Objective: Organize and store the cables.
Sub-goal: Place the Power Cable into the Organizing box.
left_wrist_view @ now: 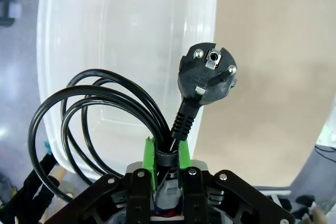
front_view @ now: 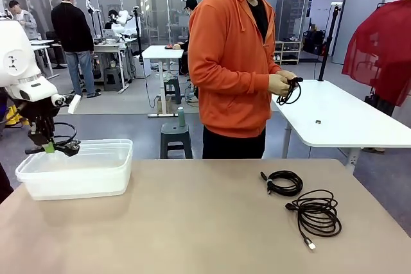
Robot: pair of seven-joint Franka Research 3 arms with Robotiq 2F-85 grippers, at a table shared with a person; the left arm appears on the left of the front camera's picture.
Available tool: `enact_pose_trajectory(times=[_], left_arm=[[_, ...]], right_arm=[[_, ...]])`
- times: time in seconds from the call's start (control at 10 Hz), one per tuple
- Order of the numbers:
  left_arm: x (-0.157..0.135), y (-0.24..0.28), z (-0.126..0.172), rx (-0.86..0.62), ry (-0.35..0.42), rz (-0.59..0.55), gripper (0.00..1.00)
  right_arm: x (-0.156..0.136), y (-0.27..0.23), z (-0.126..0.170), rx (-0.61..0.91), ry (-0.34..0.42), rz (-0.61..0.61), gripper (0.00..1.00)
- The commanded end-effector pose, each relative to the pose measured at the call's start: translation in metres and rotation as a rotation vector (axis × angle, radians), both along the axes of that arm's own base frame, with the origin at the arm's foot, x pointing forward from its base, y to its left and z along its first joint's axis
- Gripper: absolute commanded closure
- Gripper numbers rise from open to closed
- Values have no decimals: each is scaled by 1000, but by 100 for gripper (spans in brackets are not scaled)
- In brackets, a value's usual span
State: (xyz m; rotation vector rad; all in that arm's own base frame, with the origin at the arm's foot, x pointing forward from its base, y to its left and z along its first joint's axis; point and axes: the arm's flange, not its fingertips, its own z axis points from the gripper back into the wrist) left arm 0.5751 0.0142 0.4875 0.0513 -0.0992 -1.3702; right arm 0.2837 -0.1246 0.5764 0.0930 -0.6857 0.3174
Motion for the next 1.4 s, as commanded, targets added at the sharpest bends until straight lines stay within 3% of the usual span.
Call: enact_pose_trajectory(times=[0.0, 0.7, 0.9, 1.3], left_arm=[[15, 1, -5, -6, 15, 6, 80], [37, 21, -52, -144, 149, -5, 80], [38, 20, -61, -99, 171, -20, 80], [34, 22, -62, -84, 181, -8, 24]], right_arm=[[-1, -1, -2, 4, 1, 0, 0], [-1, -1, -2, 4, 1, 0, 0], [-1, -1, -2, 4, 1, 0, 0], [-1, -1, -2, 4, 1, 0, 0]])
